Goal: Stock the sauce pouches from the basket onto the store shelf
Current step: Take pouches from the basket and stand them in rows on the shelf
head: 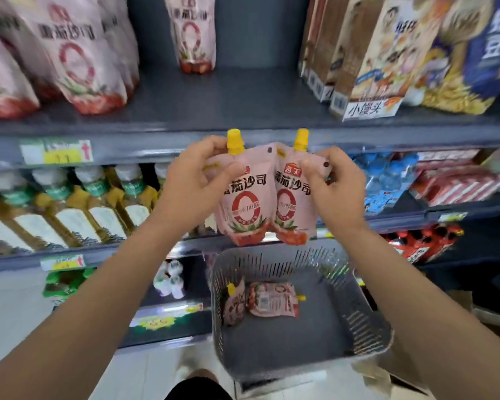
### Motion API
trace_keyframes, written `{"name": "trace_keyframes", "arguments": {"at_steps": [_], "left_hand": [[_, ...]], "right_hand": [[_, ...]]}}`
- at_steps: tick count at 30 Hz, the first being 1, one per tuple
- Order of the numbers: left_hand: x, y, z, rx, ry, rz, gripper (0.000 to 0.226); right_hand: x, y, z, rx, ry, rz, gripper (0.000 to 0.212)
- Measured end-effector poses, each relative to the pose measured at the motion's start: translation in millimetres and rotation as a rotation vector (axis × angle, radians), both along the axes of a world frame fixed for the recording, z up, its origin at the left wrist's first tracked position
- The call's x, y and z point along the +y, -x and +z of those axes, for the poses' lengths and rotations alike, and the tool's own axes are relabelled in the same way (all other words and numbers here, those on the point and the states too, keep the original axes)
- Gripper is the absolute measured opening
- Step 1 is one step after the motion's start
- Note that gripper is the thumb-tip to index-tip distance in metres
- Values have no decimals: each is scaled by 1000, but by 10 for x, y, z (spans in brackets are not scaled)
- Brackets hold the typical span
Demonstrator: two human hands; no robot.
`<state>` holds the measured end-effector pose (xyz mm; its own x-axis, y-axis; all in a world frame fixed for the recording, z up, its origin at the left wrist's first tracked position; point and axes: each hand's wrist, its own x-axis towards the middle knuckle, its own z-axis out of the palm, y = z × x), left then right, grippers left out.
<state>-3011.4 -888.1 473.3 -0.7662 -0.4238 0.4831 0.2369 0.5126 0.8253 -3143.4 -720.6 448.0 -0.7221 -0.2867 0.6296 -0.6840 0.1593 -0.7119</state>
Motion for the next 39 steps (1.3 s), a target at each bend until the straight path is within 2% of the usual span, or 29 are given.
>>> {"name": "trace_keyframes", "arguments": {"at_steps": [5,9,12,15,21,24,26,30,36,39], "left_hand": [[-261,-102,637,193,5,50,21],[-540,-116,1032,279,-11,43,28],[-753,-34,1343,309,-17,58,29],[-998,185,1631,288,-65,122,28],[-1577,796,2064,92,-155,179,34],[-1865,1097,2218,-9,-9,179,32],[-2051,1264,2309,-150,112,146,27],[-2286,1544,2358,-432,476,156,26],[-2419,1818,2320,-530,800,68,19],[-2451,1910,2278,-543,892,49,21]], "right_hand": [[-291,32,665,-5,176,168,13],[-531,60,1045,6,138,275,19],[-691,107,1221,6,108,293,11],[-809,183,1347,-38,149,284,10],[-914,293,1503,-185,314,318,9],[-963,326,1547,-180,283,301,9],[-996,347,1579,-181,277,298,7],[-1058,371,1639,-168,292,336,6],[-1174,348,1656,-110,229,357,5],[-1203,342,1631,-114,206,361,4]]}}
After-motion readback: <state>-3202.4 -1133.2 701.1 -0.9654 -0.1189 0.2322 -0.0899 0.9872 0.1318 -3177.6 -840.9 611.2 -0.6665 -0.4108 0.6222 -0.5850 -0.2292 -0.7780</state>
